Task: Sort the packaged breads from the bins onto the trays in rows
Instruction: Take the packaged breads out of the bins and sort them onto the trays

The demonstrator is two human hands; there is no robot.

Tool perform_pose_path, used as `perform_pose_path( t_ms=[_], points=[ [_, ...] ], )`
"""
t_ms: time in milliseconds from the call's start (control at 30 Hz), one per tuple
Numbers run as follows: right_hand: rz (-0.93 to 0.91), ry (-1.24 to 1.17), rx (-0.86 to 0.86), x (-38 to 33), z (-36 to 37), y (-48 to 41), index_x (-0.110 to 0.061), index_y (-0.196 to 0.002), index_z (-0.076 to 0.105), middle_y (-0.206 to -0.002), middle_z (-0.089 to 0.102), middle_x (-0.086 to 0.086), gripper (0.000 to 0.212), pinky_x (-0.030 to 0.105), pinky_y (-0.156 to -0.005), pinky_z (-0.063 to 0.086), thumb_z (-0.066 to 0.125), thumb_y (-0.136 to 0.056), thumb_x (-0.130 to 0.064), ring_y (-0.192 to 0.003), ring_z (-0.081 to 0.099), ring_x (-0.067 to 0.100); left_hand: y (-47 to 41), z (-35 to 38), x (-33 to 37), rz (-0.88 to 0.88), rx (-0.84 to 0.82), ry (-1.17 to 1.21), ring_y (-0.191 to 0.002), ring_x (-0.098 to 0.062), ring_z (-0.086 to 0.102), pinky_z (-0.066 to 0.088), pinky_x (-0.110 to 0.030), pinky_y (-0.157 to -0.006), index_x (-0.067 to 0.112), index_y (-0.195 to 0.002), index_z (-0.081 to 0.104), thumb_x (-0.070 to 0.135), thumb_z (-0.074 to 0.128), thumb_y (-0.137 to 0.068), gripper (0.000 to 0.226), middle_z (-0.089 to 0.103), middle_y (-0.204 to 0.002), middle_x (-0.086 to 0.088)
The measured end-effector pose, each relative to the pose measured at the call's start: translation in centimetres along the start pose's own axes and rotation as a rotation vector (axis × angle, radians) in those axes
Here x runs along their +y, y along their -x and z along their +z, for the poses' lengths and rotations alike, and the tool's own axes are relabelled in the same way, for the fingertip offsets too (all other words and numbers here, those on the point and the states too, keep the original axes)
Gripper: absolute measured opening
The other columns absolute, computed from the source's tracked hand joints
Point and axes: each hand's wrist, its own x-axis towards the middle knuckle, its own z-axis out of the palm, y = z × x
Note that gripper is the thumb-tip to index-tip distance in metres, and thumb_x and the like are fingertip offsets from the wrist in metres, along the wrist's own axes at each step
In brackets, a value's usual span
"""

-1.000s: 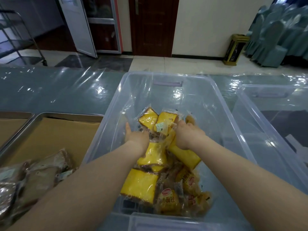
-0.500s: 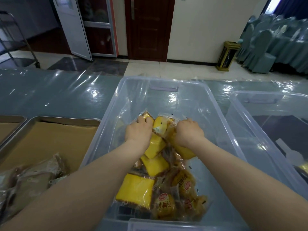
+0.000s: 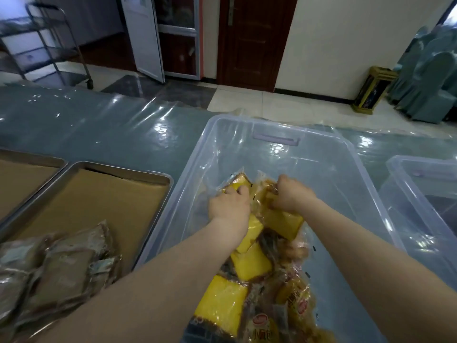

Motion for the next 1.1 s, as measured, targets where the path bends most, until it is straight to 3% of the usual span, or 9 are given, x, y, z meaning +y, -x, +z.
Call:
perform_pose_path(
  t_ms=[100,200,367,500,567,667,767,933,1100],
  points=[
    [0.001,-0.081,0.024,-0.2,-0.2,-0.5,-0.011,-0.114,0.041,-0.106,0.056,0.009,0.053,0.042,-0.080,0.050,0.070,-0.076,-0.034,-0.099,0.056,0.033,0.2,0.2,0.3,-0.053,-0.050,-0.022,-0.111,-0.035,0.052,0.044,-0.039,-0.076,0.006,-0.136,0.022,0.009,0.061,-0.081,0.067,0.042,-0.130,-0.019],
    [-0.139,0.109,-0.024,-1.6,-0.8,-1.1,-0.017,-0.090,0.053,-0.103,0.060,0.007,0.031,0.035,-0.071,0.045,0.073,-0.070,-0.031,-0.089,0.054,0.028,0.5,0.2,0.3,-0.086,-0.035,-0.070,-0.110,-0.036,0.049,0.044,-0.040,-0.075,0.005,-0.136,0.019,0.015,0.063,-0.081,0.071,0.040,-0.129,-0.020],
    [-0.493,0.354,0.050,-4.5,0.0,-2.9,-0.018,-0.131,0.044,-0.147,0.027,0.009,0.063,0.045,-0.106,0.030,0.070,-0.075,-0.028,-0.137,0.023,0.032,0.6,0.5,0.4,-0.102,-0.021,-0.136,-0.108,-0.037,0.048,0.037,-0.039,-0.066,0.004,-0.139,0.015,0.015,0.054,-0.087,0.066,0.039,-0.130,-0.021],
    [-0.540,0.467,-0.021,-6.3,1.4,-4.3,-0.018,-0.147,0.024,-0.160,-0.007,-0.001,0.066,0.049,-0.114,0.016,0.056,-0.090,-0.030,-0.146,-0.006,0.029,0.4,0.6,0.4,-0.125,-0.057,-0.134,-0.111,-0.038,0.048,0.038,-0.040,-0.066,0.004,-0.137,0.018,0.014,0.051,-0.089,0.060,0.038,-0.132,-0.022],
    [-0.548,0.470,-0.050,-6.8,1.9,-4.8,-0.019,-0.148,0.021,-0.160,-0.005,-0.003,0.061,0.046,-0.114,0.017,0.049,-0.095,-0.030,-0.146,-0.002,0.025,0.3,0.7,0.4,-0.132,-0.075,-0.138,-0.110,-0.038,0.049,0.038,-0.041,-0.063,0.003,-0.136,0.019,0.015,0.052,-0.089,0.058,0.039,-0.131,-0.023],
    [-0.555,0.420,-0.023,-7.0,2.2,-5.0,-0.017,-0.143,0.030,-0.156,0.021,0.000,0.053,0.041,-0.107,0.028,0.049,-0.095,-0.029,-0.143,0.016,0.024,0.2,0.8,0.4,-0.138,-0.092,-0.132,-0.108,-0.038,0.050,0.038,-0.040,-0.062,0.003,-0.136,0.020,0.018,0.053,-0.089,0.059,0.039,-0.130,-0.023],
    [-0.565,0.434,0.075,-6.8,2.4,-4.5,-0.016,-0.130,0.041,-0.137,0.041,0.006,0.044,0.037,-0.095,0.037,0.053,-0.090,-0.031,-0.124,0.037,0.028,0.1,0.8,0.3,-0.145,-0.091,-0.126,-0.109,-0.038,0.049,0.038,-0.040,-0.063,0.003,-0.136,0.021,0.017,0.050,-0.091,0.055,0.039,-0.130,-0.023],
    [-0.578,0.451,0.167,-6.0,2.3,-3.0,-0.014,-0.125,0.044,-0.126,0.043,0.012,0.040,0.037,-0.100,0.033,0.053,-0.089,-0.029,-0.117,0.042,0.031,0.5,0.7,0.6,-0.142,-0.091,-0.142,-0.110,-0.038,0.049,0.039,-0.040,-0.062,0.004,-0.137,0.022,0.013,0.048,-0.092,0.053,0.040,-0.131,-0.022],
    [-0.518,0.308,0.181,-4.9,1.5,-0.2,-0.012,-0.123,0.042,-0.123,0.040,0.013,0.040,0.038,-0.084,0.043,0.056,-0.086,-0.011,-0.109,0.047,0.033,0.7,0.0,0.4,-0.131,-0.108,-0.108,-0.117,-0.037,0.047,0.044,-0.041,-0.067,0.006,-0.139,0.021,0.011,0.048,-0.091,0.055,0.039,-0.134,-0.020]
  ],
)
